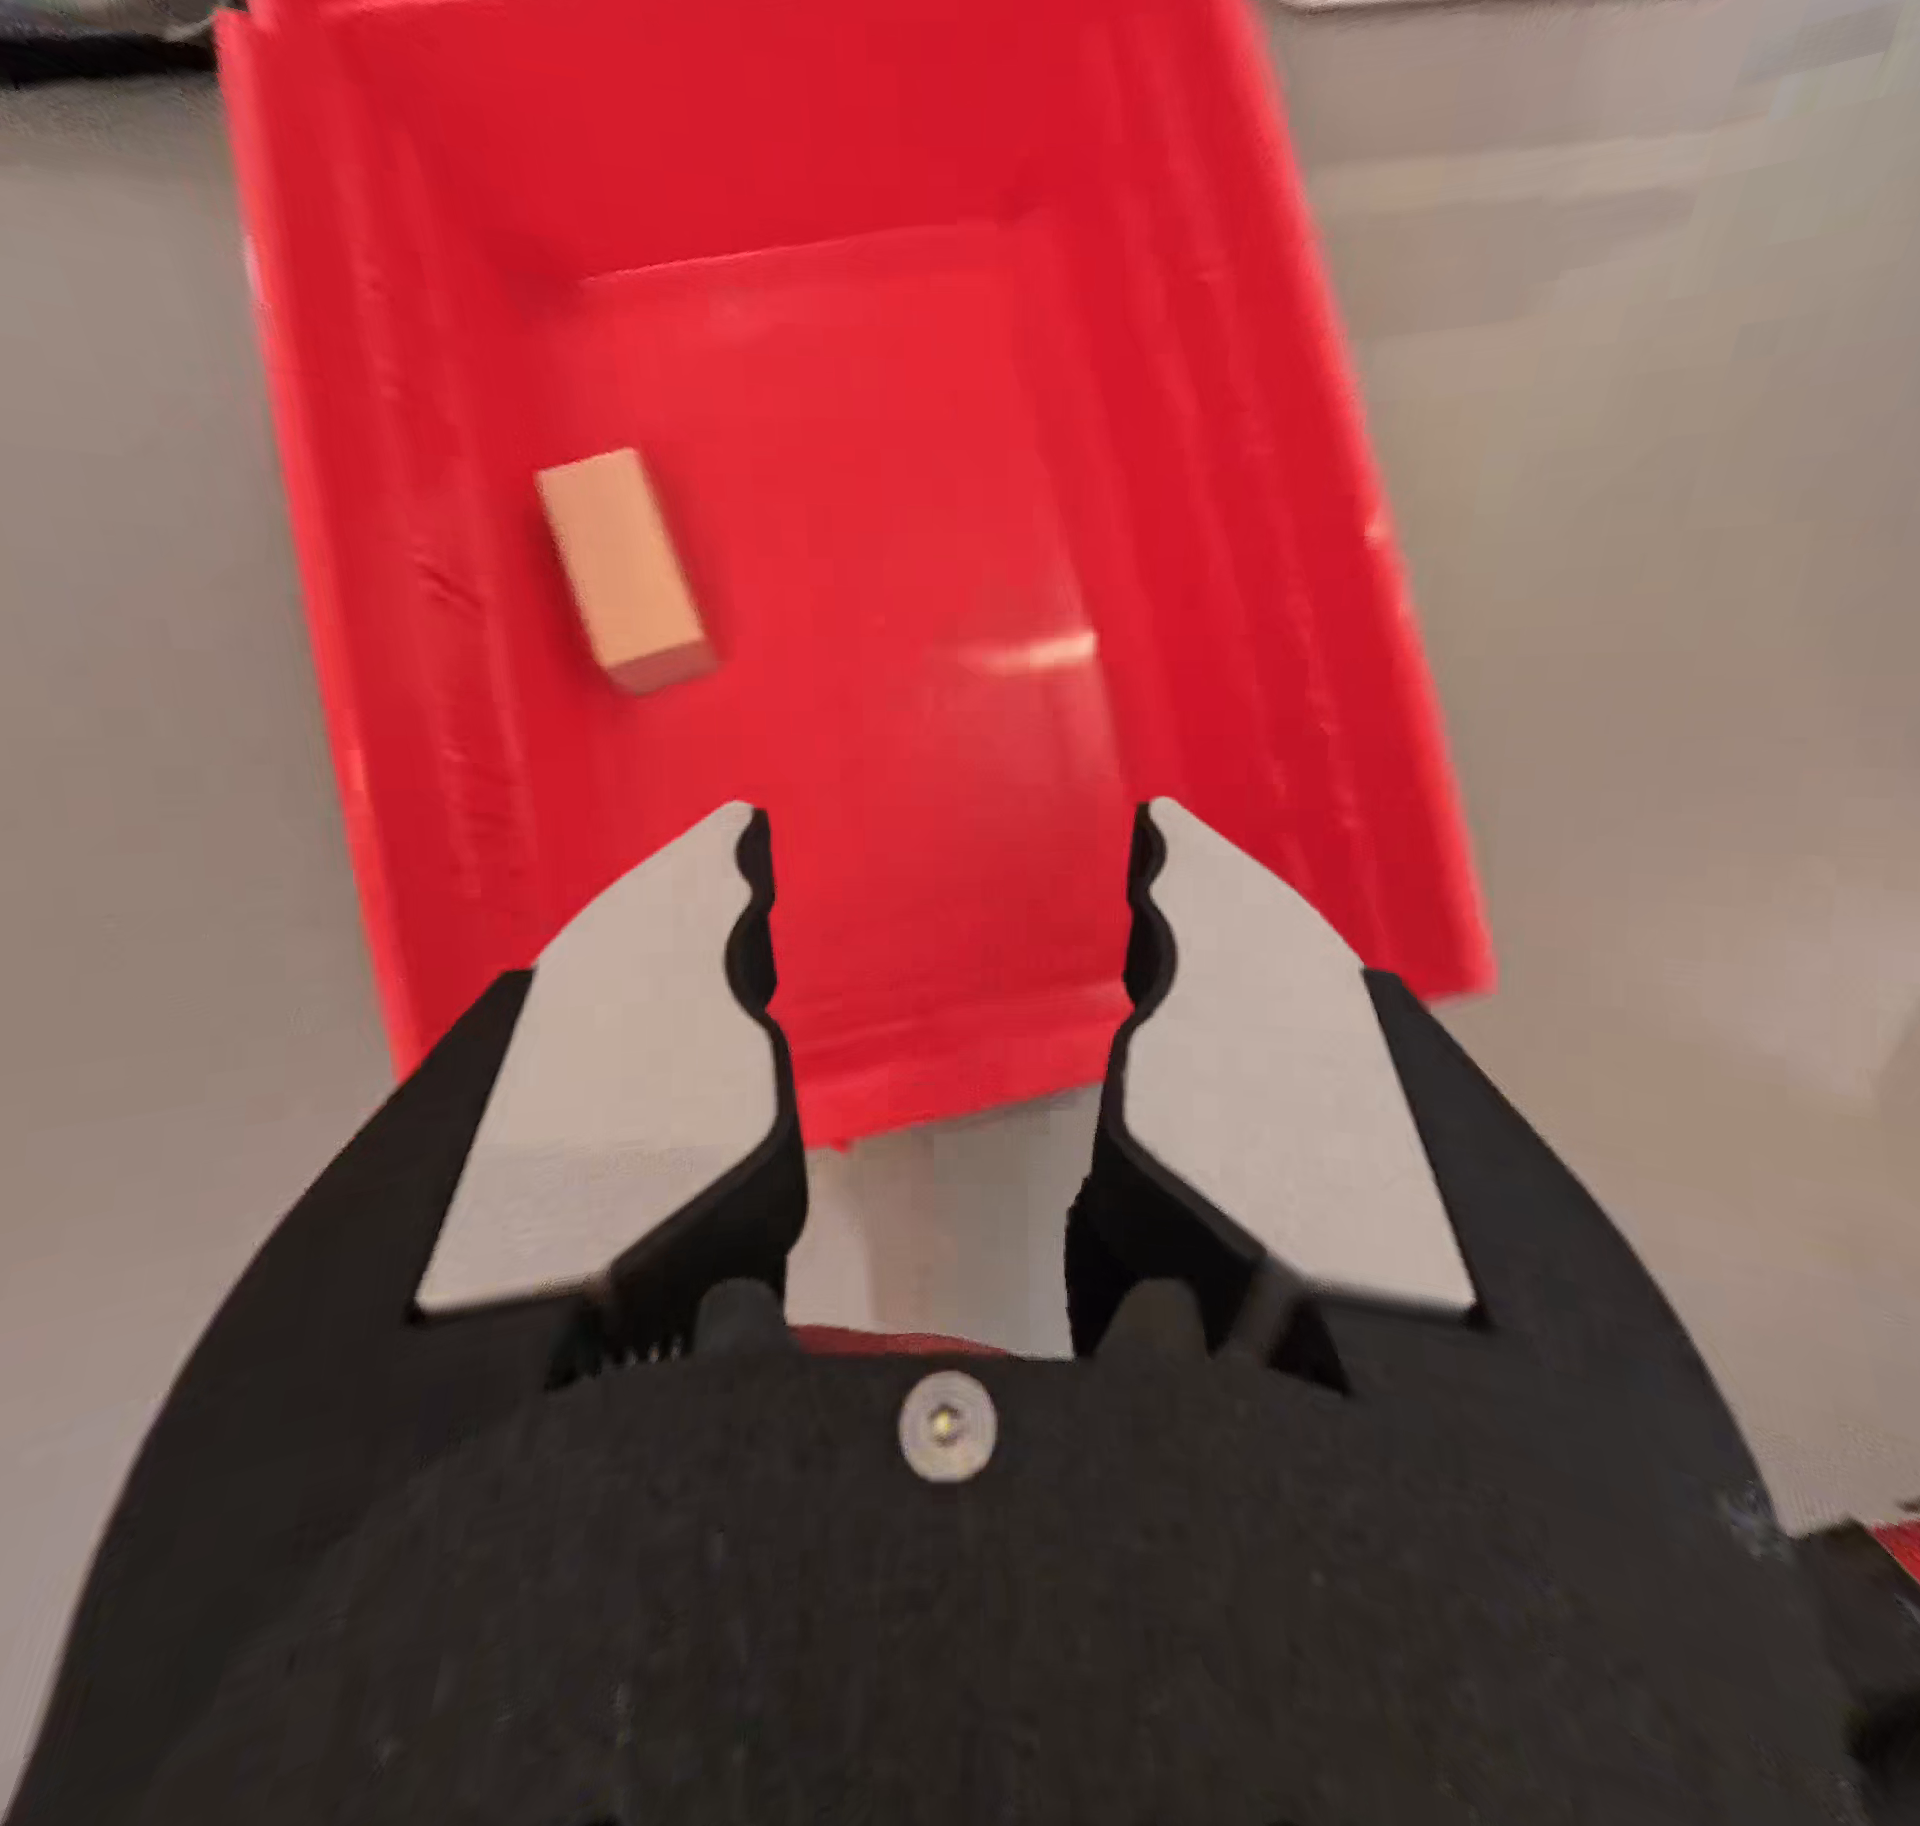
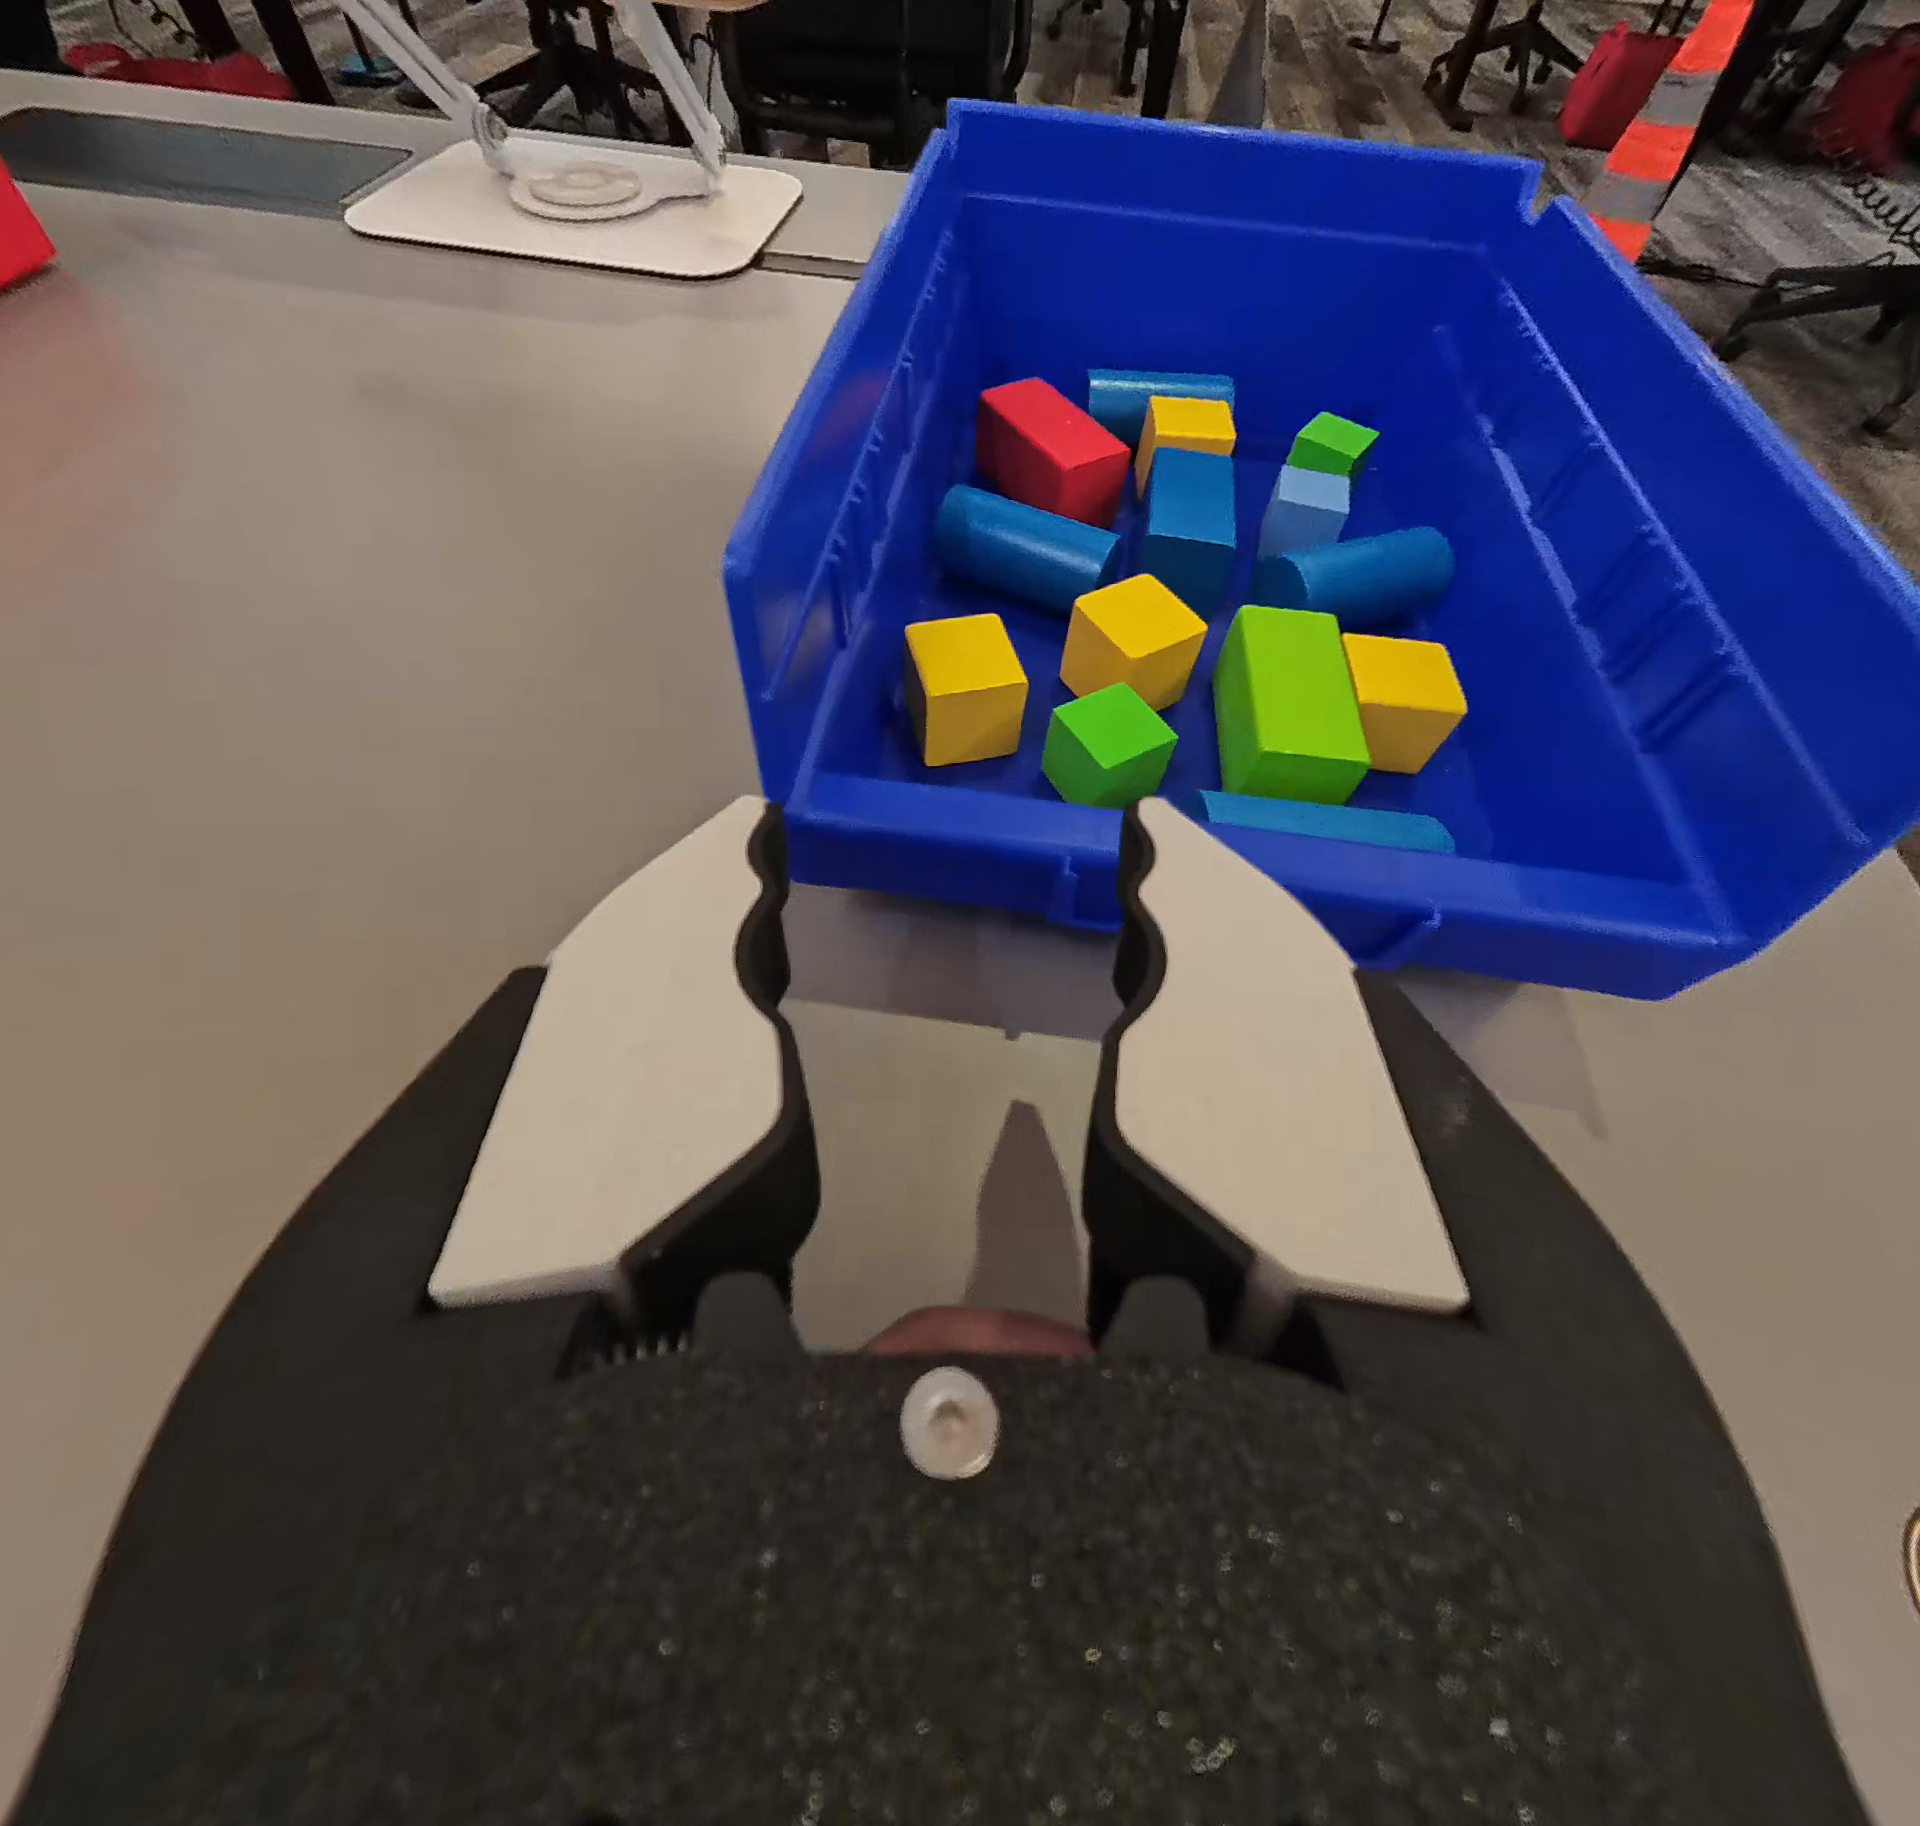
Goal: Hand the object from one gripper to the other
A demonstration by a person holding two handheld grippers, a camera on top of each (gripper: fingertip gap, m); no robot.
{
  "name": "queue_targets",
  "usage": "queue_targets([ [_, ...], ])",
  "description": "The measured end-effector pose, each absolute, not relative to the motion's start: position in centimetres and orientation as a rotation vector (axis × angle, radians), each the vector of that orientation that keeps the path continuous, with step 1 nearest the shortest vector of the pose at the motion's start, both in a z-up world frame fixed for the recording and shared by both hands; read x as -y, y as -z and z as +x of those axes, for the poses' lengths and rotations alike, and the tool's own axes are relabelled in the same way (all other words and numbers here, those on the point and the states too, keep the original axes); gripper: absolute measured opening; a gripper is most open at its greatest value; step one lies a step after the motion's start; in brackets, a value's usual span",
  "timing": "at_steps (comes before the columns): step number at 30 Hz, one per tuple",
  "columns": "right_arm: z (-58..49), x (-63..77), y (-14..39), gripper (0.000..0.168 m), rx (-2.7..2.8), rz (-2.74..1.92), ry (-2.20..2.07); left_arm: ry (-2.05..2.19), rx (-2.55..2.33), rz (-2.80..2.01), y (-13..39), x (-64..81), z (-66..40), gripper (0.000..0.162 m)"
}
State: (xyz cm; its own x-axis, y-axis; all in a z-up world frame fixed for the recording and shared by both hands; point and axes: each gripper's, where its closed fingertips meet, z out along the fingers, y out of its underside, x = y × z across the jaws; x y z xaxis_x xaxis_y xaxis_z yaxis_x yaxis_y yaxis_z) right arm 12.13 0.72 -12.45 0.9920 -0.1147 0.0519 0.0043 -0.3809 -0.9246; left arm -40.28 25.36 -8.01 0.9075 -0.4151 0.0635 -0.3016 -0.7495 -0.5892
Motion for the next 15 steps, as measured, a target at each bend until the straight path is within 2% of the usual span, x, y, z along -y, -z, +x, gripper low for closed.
queue_targets([
  [9,11.1,-0.7,13.5,0.061,-0.009,-2.016,0.137,0.01,-0.32,-2.813,14.2,-33.0,-42.4,0.053],
  [15,10.9,-0.7,13.3,0.061,-0.001,-2.017,0.118,-0.241,-0.28,-2.844,15.5,-34.9,-44.4,0.046],
])
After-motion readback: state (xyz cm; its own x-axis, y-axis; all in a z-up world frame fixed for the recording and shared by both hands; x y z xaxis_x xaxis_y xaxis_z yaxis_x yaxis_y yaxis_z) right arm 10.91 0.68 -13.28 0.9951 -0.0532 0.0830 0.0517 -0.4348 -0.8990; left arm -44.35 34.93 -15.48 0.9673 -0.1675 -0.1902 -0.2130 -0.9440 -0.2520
